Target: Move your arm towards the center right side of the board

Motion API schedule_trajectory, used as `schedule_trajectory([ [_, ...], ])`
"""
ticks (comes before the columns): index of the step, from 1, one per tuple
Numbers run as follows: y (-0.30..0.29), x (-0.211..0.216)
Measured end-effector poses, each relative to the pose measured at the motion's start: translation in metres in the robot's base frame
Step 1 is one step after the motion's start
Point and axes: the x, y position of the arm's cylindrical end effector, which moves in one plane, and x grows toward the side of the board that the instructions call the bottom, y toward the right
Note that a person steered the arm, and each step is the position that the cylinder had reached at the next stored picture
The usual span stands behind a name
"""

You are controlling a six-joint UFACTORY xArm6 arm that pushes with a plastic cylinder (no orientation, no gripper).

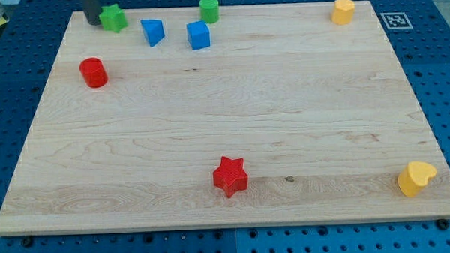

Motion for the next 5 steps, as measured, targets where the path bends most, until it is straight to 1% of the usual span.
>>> schedule_trajectory([
  [2, 0.052, 0.000],
  [3, 0.052, 0.001],
  [4, 0.017, 0.023],
  [5, 0.032, 0.060],
])
